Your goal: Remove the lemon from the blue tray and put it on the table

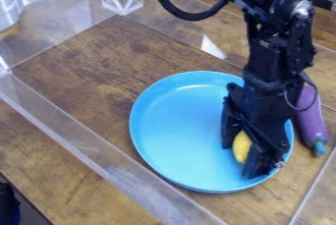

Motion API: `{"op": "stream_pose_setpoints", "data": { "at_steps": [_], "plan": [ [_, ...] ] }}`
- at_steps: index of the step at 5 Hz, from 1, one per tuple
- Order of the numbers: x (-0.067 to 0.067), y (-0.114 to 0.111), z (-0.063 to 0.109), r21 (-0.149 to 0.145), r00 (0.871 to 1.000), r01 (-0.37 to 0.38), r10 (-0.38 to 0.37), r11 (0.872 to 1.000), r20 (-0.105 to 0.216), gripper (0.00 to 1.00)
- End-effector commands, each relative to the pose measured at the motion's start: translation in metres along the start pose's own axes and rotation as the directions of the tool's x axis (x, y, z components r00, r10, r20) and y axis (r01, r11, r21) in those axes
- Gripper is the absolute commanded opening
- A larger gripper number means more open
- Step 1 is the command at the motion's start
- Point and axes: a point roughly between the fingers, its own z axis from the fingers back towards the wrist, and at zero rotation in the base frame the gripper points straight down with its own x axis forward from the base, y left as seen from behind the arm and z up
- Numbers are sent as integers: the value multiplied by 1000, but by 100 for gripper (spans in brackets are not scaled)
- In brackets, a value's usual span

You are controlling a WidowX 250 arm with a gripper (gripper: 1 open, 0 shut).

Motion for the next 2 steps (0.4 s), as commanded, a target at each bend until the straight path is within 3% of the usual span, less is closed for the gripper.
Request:
{"op": "stream_pose_setpoints", "data": {
  "at_steps": [1,2],
  "plan": [
    [-5,-4,-11,-3,999,37,-37,999,-20,0],
    [-5,-3,-10,1,999,42,-42,999,-18,0]
  ]
}}
